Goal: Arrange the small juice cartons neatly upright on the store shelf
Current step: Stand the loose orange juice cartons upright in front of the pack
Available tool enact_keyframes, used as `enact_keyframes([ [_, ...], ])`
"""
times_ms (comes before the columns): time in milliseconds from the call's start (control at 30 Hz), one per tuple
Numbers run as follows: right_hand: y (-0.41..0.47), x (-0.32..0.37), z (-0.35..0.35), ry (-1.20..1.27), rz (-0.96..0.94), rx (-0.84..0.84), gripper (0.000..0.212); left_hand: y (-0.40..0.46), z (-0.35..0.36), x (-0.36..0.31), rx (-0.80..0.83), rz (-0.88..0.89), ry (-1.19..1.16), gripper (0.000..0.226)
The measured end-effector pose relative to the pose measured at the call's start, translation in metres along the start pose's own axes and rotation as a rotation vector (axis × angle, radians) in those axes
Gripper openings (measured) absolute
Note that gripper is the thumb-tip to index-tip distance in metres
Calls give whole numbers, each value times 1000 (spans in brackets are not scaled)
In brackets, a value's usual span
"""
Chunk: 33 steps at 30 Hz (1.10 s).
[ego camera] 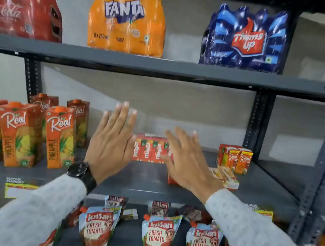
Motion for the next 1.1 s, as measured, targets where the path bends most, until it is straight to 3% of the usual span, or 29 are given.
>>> enact_keyframes([
  [133,-33,-19,64,-79,76,389,69,-63,68,15,554,-70,-14,67],
  [200,-36,-34,77,-93,120,456,63,-79,94,25,774,-114,-36,68],
  [267,-32,-42,80,-88,119,476,62,-84,106,32,879,-141,-41,69],
  [500,-29,-47,84,-120,11,497,59,-90,117,39,900,-141,-57,74],
  [600,-22,-35,86,75,-25,480,48,-90,116,40,915,-117,-68,73],
  [700,5,-15,88,350,79,482,28,-90,112,51,908,-141,-93,70],
  [900,78,10,111,399,170,590,43,-97,110,64,919,-147,-60,69],
  [1100,121,19,135,685,406,616,46,-101,118,68,871,-149,-50,73],
])
Point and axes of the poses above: each hand's wrist, its own y-axis towards the middle knuckle, its own z-axis out of the palm, x = y × z, the point moved 2 cm from there along y, towards the middle knuckle, and after that the axes turned 8 degrees about y, right-handed, at the moved point
